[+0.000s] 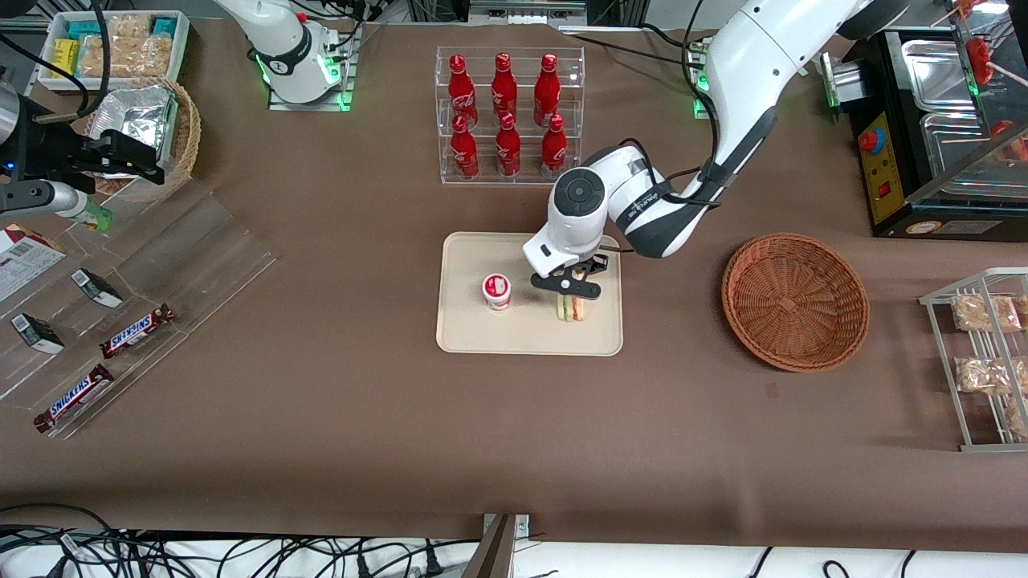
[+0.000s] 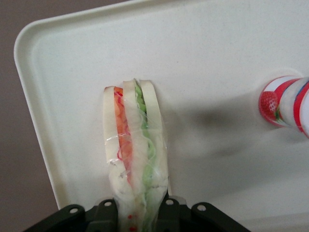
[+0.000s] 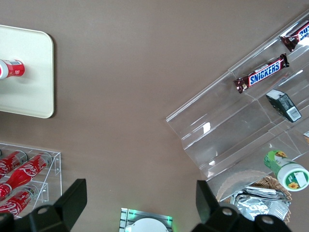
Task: Place sandwich from basket to tray
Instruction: 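Lower the sandwich onto the tray beside the yogurt cup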
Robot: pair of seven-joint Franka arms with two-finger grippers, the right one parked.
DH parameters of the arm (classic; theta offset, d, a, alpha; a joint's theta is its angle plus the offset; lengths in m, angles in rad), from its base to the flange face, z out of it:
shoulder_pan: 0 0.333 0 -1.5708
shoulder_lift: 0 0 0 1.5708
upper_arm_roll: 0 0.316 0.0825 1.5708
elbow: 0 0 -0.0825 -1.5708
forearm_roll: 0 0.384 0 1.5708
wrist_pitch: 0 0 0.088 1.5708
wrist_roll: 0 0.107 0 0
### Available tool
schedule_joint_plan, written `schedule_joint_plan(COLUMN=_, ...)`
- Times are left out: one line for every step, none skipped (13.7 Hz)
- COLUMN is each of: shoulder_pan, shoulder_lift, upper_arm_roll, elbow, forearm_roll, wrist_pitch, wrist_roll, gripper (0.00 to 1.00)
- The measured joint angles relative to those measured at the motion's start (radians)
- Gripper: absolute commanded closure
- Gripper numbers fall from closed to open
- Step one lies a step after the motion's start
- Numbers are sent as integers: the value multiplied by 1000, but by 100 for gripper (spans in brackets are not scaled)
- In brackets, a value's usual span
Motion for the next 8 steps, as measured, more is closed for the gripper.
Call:
schedule_joint_plan(shoulder_pan=0, shoulder_lift=-2, upper_arm_roll=0, elbow=5, forearm_roll=0, wrist_pitch=0, wrist_roll=-20, gripper=0)
schedule_joint_plan(shoulder_pan=0, shoulder_lift=-6, upper_arm_roll=0, elbow=9, forearm_roll=0, wrist_pitch=-3, wrist_roll=-32, gripper=0)
schedule_joint_plan(shoulder_pan=0, shoulder_lift=-12, upper_arm_roll=-1, elbow=12, forearm_roll=0, wrist_pitch=-15, wrist_roll=-35, gripper=0)
schedule_joint_plan(shoulder_pan=0, shoulder_lift=-21, upper_arm_roll=-1, elbow=17, forearm_roll=0, wrist_pitch=-33, wrist_roll=-37, gripper=0)
schedule_joint_plan(shoulder_pan=0, shoulder_lift=-34, upper_arm_roll=-1, elbow=23, forearm_roll=0, wrist_pitch=-48, wrist_roll=-38, gripper=0)
schedule_joint_plan(shoulder_pan=2, shoulder_lift=-50, upper_arm_roll=-1, elbow=28, forearm_roll=0, wrist_pitch=-61, wrist_roll=-40, gripper=0)
schedule_joint_plan(shoulder_pan=5, shoulder_lift=-69, upper_arm_roll=-1, elbow=32, forearm_roll=0, wrist_pitch=-77, wrist_roll=-46, gripper=0)
schedule_joint_plan(shoulder_pan=9, shoulder_lift=-90, upper_arm_roll=-1, elbow=35, forearm_roll=0, wrist_pitch=-94, wrist_roll=-50, gripper=0)
